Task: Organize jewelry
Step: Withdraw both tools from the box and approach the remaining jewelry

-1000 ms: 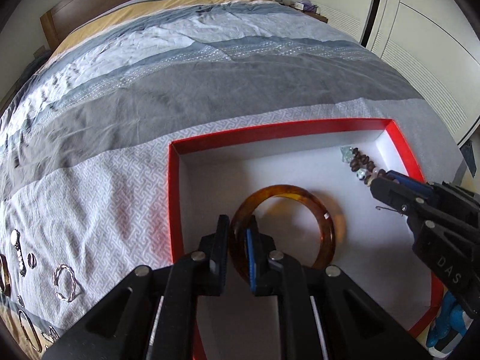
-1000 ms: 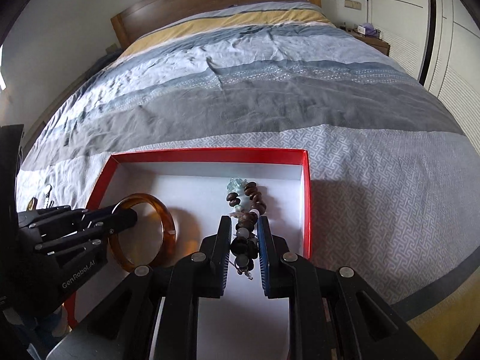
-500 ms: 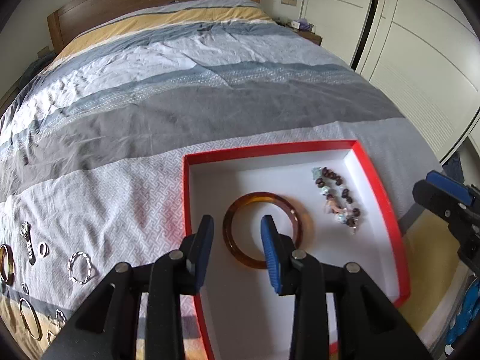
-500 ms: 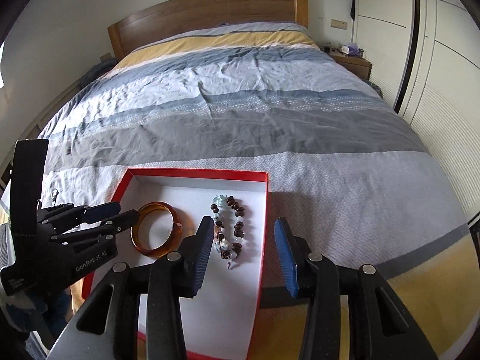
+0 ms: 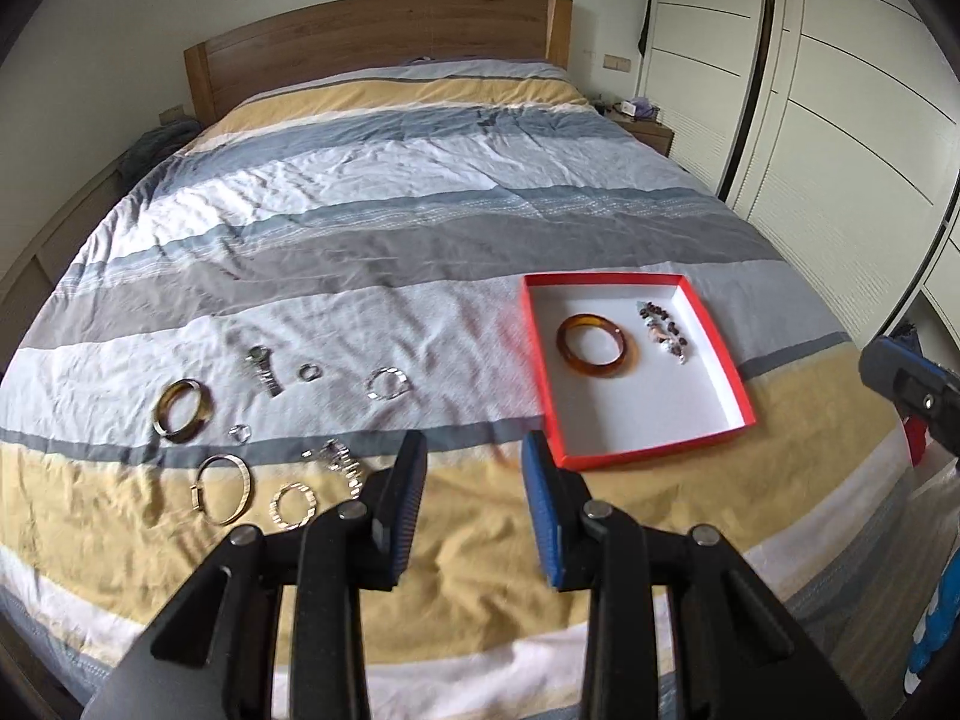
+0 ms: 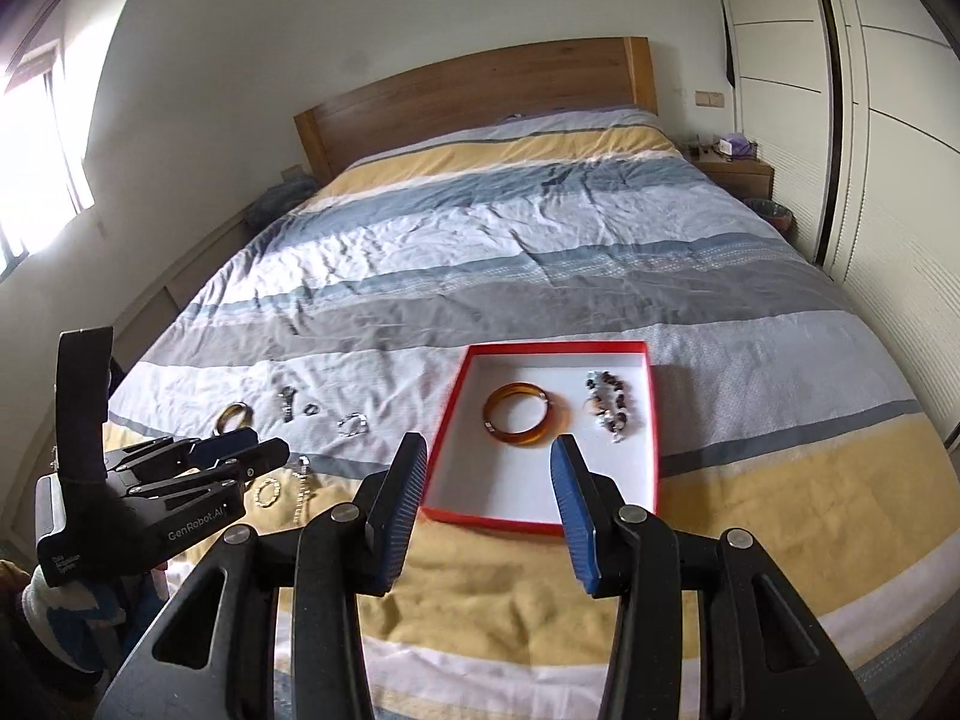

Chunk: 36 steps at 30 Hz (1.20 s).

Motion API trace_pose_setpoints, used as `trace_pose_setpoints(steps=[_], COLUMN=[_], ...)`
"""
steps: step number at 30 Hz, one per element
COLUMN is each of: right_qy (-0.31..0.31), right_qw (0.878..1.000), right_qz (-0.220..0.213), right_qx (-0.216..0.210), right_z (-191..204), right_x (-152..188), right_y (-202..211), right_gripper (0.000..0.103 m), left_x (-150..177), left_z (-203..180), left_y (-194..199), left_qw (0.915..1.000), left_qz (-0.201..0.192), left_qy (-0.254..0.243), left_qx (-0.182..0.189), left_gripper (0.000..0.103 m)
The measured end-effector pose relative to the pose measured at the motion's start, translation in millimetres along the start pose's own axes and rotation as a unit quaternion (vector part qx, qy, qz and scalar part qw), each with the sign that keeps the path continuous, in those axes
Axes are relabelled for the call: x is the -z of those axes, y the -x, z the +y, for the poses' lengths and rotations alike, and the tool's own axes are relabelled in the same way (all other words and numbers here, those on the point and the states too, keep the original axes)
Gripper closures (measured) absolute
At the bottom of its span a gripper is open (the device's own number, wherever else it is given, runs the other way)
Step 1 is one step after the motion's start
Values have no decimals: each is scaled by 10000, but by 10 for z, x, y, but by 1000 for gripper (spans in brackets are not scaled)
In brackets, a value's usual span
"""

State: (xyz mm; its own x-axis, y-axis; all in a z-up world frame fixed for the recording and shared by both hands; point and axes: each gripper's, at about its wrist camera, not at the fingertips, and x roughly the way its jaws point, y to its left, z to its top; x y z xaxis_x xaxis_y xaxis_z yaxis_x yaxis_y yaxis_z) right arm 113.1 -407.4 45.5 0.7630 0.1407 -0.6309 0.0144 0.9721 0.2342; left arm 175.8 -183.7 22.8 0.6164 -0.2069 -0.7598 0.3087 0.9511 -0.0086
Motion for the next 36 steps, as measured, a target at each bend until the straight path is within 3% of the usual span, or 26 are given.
trace_pose_setpoints(steps=[7,13,21,36], right_qy=[183,372,534,480], right_qw=[9991,9976,9955,9883], right_qz=[-149,-143,261,971], right_qx=[-347,-560,-745,-1075], right_z=[627,1036,1323,1509], right_x=[198,326,533,775], right_y=[395,488,80,-989], right_gripper=[60,60,63,67], left_x=[517,911,1205,1289], left_z=[823,1341,1742,2152], left_y=[665,869,680,44], left_qw=[9979,9944,9884,9843], left_qz=[-189,-221,-32,268], left_qy=[493,871,1362,1552], left_qx=[-381,-548,-667,-793], left_gripper=[72,72,72,72])
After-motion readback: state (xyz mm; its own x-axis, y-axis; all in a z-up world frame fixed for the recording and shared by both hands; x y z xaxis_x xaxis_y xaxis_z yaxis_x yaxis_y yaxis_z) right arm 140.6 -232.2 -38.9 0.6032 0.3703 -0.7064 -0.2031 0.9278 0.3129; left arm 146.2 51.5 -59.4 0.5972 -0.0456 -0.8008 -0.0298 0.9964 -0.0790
